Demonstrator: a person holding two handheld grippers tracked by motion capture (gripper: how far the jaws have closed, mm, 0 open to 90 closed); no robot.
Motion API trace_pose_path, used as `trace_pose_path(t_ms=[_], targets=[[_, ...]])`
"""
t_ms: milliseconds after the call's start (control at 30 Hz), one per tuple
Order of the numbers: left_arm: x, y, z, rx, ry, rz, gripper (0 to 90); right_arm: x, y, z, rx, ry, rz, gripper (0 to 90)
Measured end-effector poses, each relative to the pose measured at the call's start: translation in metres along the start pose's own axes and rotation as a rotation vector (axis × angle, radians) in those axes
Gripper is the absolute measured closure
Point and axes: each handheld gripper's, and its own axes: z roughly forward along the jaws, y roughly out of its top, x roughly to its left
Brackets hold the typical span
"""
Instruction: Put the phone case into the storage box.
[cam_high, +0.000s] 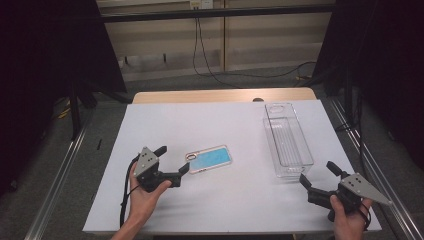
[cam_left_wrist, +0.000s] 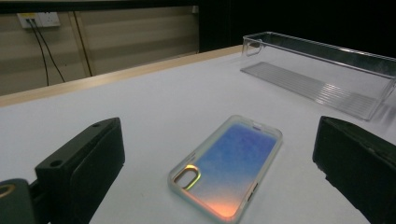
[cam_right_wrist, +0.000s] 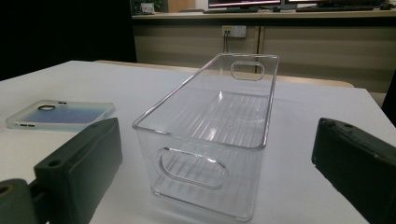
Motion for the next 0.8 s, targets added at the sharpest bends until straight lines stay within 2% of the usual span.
trace_pose_path(t_ms=[100, 167, 200, 300, 367, 433, 500, 600, 633, 700, 800], targets=[[-0.004, 0.005, 0.003, -0.014, 0.019, -0.021, 2.3, 0.001, 0.000, 0.000, -0.004, -0.001, -0.002, 1.3], [-0.006, 0.006, 0.003, -0.024, 0.009, -0.016, 2.2, 0.001, 0.000, 0.000, -0.003, -0.001, 0.000, 1.4], [-0.008, 0.009, 0.006, -0.029, 0.002, 0.003, 2.2, 0.002, 0.000, -0.001, -0.005, 0.000, 0.000, 1.4], [-0.006, 0.009, 0.012, -0.033, 0.009, 0.011, 2.1, 0.002, 0.000, -0.001, -0.003, -0.003, 0.000, 1.4], [-0.004, 0.011, 0.017, -0.033, 0.001, 0.013, 2.2, 0.002, 0.000, 0.000, -0.004, -0.003, 0.001, 1.4], [-0.004, 0.012, 0.022, -0.038, -0.015, -0.008, 5.5, 0.002, 0.000, 0.000, -0.002, -0.002, -0.001, 1.4], [-0.005, 0.014, 0.025, -0.027, -0.037, -0.030, 5.6, 0.002, 0.000, 0.000, -0.001, -0.002, 0.000, 1.4], [-0.007, 0.015, 0.033, -0.025, -0.032, 0.015, 6.4, 0.002, 0.000, 0.000, -0.002, -0.004, 0.002, 1.3], [-0.005, 0.014, 0.035, -0.022, -0.033, 0.018, 9.3, 0.002, 0.000, 0.001, -0.002, -0.002, 0.000, 1.4], [-0.003, 0.011, 0.037, -0.015, -0.043, -0.016, 15.5, 0.002, 0.000, 0.001, 0.000, -0.001, 0.001, 1.4], [-0.005, 0.011, 0.037, 0.008, -0.056, -0.008, 17.4, 0.002, 0.000, 0.000, -0.002, 0.002, 0.002, 1.3]])
